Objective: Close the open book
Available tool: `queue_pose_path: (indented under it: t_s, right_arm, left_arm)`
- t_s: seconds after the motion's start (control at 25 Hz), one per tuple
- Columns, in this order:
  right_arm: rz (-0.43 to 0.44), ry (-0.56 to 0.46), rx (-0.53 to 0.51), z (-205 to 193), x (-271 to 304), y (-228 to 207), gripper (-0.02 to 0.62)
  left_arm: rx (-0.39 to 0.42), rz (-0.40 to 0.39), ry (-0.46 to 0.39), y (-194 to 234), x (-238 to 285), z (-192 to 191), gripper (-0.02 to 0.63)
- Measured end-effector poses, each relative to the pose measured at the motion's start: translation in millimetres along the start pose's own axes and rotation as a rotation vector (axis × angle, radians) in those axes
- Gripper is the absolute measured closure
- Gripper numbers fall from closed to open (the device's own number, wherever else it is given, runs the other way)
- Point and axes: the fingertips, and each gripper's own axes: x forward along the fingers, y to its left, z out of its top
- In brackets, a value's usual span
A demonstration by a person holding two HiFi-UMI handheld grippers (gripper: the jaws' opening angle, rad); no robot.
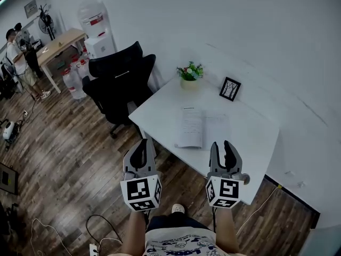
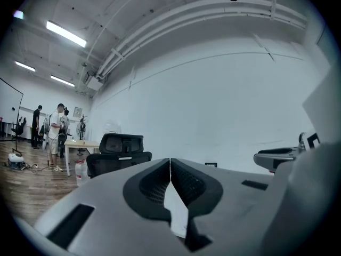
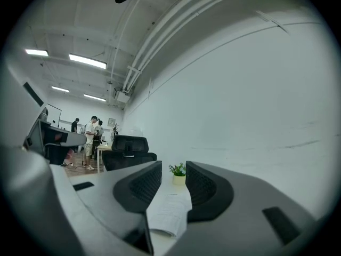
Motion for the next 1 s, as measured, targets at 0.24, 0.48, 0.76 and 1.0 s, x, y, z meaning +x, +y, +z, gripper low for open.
queue_pose_path:
  t_s: [0.24, 0.48, 0.76, 1.0]
  right_arm:
    - [0.013, 0.033, -0.004, -15, 16, -6, 0.463]
    - [0.015, 0.058, 0.0, -25, 26, -8, 0.462]
    - [-0.008, 0.095, -0.009, -37, 47, -9, 0.463]
    - [-0.035, 0.108, 0.0, -40, 77, -6, 0.463]
  left_arm:
    - [-0.007, 0.017, 0.023, 2, 16, -9, 0.58]
    - [-0.007, 0.028, 0.041, 7, 29, -15, 0.58]
    - [-0.014, 0.017, 0.064, 15, 52, -24, 0.58]
    - [-0.013, -0.012, 0.08, 27, 85, -28, 0.58]
